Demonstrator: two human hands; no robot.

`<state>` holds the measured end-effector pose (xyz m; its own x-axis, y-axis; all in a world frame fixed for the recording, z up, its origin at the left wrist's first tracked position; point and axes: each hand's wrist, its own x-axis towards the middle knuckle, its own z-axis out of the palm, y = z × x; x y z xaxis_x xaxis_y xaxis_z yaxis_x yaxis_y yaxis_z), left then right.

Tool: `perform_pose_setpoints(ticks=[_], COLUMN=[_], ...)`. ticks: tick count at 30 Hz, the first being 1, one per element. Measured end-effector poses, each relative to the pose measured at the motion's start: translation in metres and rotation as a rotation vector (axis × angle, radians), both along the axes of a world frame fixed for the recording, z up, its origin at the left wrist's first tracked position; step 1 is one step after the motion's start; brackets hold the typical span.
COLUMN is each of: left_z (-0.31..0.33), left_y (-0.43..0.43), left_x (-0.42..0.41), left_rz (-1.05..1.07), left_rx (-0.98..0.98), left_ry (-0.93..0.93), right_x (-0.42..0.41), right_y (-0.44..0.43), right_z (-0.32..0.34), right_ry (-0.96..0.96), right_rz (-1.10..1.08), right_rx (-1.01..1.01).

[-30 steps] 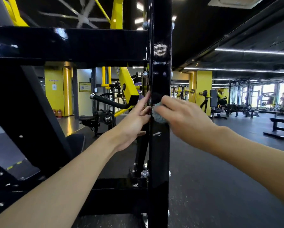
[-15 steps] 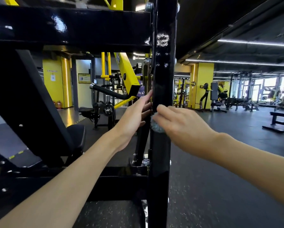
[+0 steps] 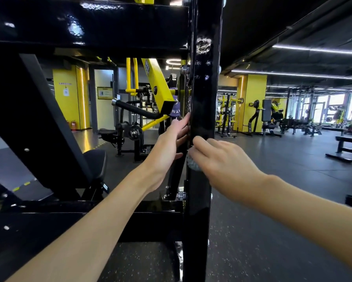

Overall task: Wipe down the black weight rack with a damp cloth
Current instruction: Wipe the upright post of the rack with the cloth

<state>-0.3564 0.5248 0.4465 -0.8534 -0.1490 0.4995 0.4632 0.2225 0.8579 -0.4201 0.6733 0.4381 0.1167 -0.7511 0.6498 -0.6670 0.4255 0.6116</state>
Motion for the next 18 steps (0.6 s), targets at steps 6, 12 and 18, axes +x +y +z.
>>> perform_pose_setpoints(ticks=[6, 12, 18], left_z=[-0.001, -0.003, -0.002], left_y=[0.002, 0.002, 0.010], left_x=[0.001, 0.002, 0.006], left_rz=[0.015, 0.011, 0.013], left_rx=[-0.019, -0.007, 0.009], left_ry=[0.008, 0.002, 0.011], right_x=[0.004, 0.002, 0.004], right_y=[-0.005, -0.003, 0.004], right_z=[0.001, 0.008, 0.006], right_ry=[-0.107, -0.132, -0.113], right_rz=[-0.008, -0.025, -0.061], right_rx=[-0.182, -0.208, -0.112])
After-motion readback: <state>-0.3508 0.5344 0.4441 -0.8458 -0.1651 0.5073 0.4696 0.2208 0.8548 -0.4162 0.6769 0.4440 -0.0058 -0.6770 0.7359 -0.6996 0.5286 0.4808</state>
